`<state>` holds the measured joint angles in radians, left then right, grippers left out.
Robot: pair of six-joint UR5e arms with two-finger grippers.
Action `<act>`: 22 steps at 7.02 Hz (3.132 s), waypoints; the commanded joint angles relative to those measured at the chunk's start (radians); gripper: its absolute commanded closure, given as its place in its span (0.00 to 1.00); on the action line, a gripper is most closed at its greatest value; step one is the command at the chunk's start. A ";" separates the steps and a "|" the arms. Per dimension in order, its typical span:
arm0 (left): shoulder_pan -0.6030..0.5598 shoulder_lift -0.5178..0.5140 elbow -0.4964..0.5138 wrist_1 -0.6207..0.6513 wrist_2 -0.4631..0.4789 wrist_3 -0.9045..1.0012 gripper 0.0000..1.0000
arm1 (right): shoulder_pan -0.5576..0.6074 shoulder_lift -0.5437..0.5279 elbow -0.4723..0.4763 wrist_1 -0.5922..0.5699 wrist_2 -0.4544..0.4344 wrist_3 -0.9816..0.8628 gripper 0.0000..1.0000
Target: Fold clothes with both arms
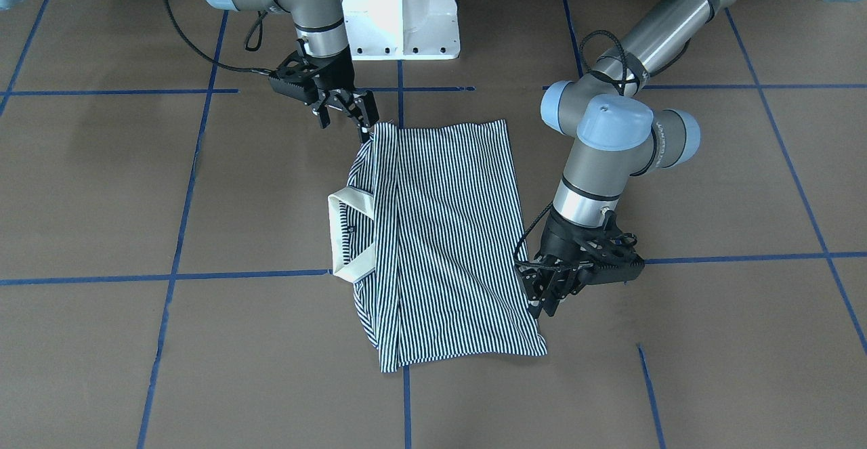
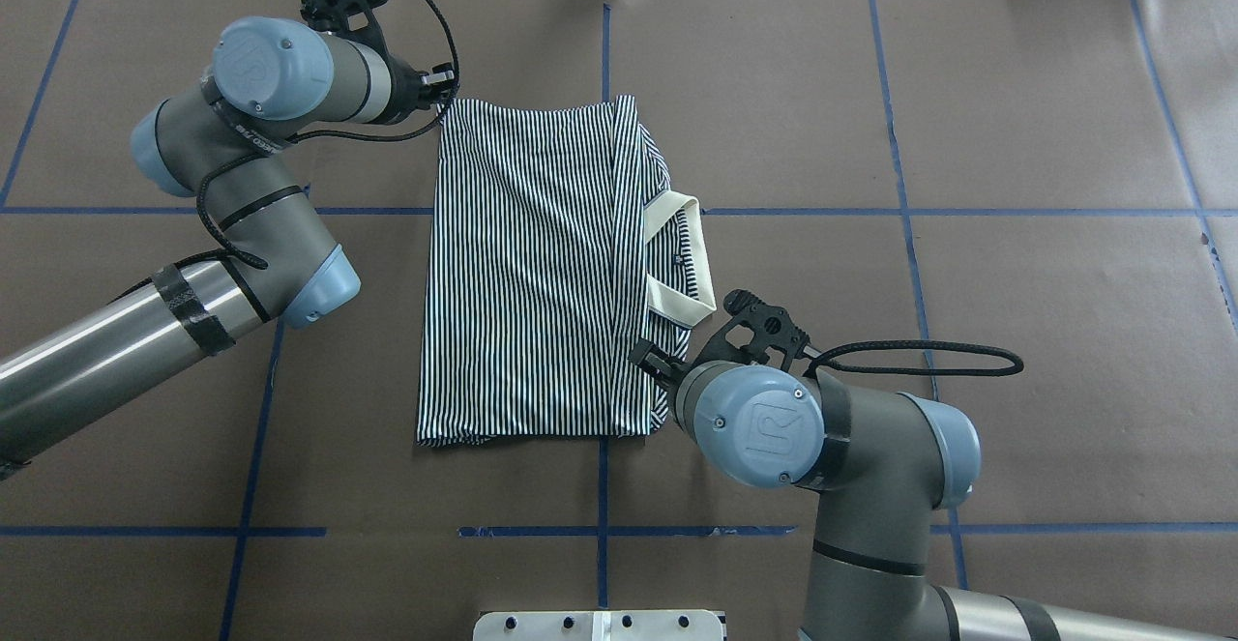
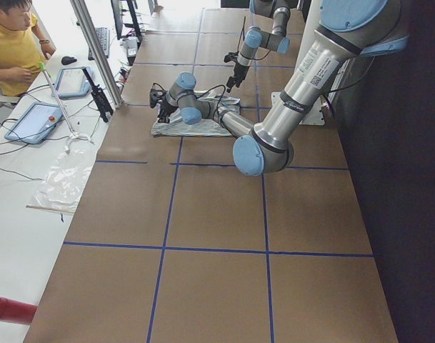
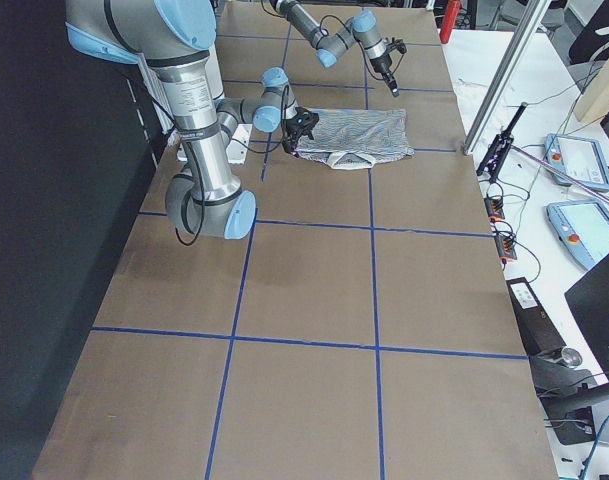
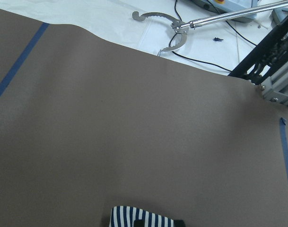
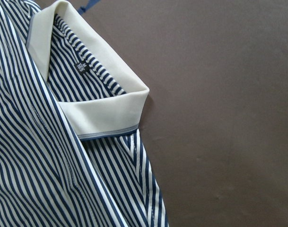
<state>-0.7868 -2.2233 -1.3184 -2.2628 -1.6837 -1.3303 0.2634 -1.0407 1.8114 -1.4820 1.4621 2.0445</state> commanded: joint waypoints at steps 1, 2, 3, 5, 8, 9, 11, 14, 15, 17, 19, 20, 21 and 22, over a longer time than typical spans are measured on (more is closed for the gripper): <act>0.000 0.002 -0.002 0.000 -0.001 -0.003 0.64 | -0.015 0.050 -0.066 0.000 -0.002 0.029 0.01; 0.000 0.004 -0.002 0.000 -0.001 -0.003 0.64 | -0.021 0.050 -0.093 0.000 -0.002 0.029 0.03; 0.000 0.007 -0.007 0.002 -0.001 -0.003 0.64 | -0.023 0.051 -0.101 -0.001 0.001 0.029 0.10; 0.000 0.010 -0.019 0.006 -0.001 -0.003 0.64 | -0.035 0.053 -0.103 -0.001 0.000 0.039 0.44; 0.000 0.024 -0.028 0.003 -0.001 -0.003 0.64 | -0.038 0.059 -0.100 0.000 0.004 0.056 1.00; 0.000 0.024 -0.028 0.003 -0.001 -0.004 0.64 | -0.038 0.062 -0.101 0.000 0.004 0.054 1.00; 0.001 0.024 -0.028 0.003 -0.001 -0.006 0.63 | -0.033 0.065 -0.100 0.000 0.001 0.043 1.00; 0.003 0.024 -0.030 0.003 -0.001 -0.006 0.62 | -0.016 0.073 -0.098 -0.001 0.001 0.026 1.00; 0.005 0.024 -0.030 0.003 -0.001 -0.006 0.62 | -0.015 0.073 -0.098 -0.001 0.001 0.017 1.00; 0.032 0.090 -0.144 0.015 -0.002 -0.073 0.59 | -0.013 0.062 -0.055 -0.013 0.007 0.017 1.00; 0.173 0.259 -0.433 0.142 0.007 -0.217 0.56 | -0.030 -0.005 0.043 -0.017 0.000 0.026 1.00; 0.254 0.366 -0.526 0.143 0.031 -0.287 0.53 | -0.042 -0.030 0.084 -0.018 -0.002 0.028 1.00; 0.340 0.431 -0.586 0.144 0.086 -0.344 0.53 | -0.056 -0.035 0.085 -0.018 -0.002 0.029 1.00; 0.386 0.444 -0.599 0.152 0.090 -0.409 0.51 | -0.058 -0.035 0.085 -0.017 -0.002 0.029 1.00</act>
<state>-0.4738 -1.8253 -1.8719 -2.1198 -1.6165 -1.6630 0.2129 -1.0693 1.8891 -1.4996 1.4608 2.0730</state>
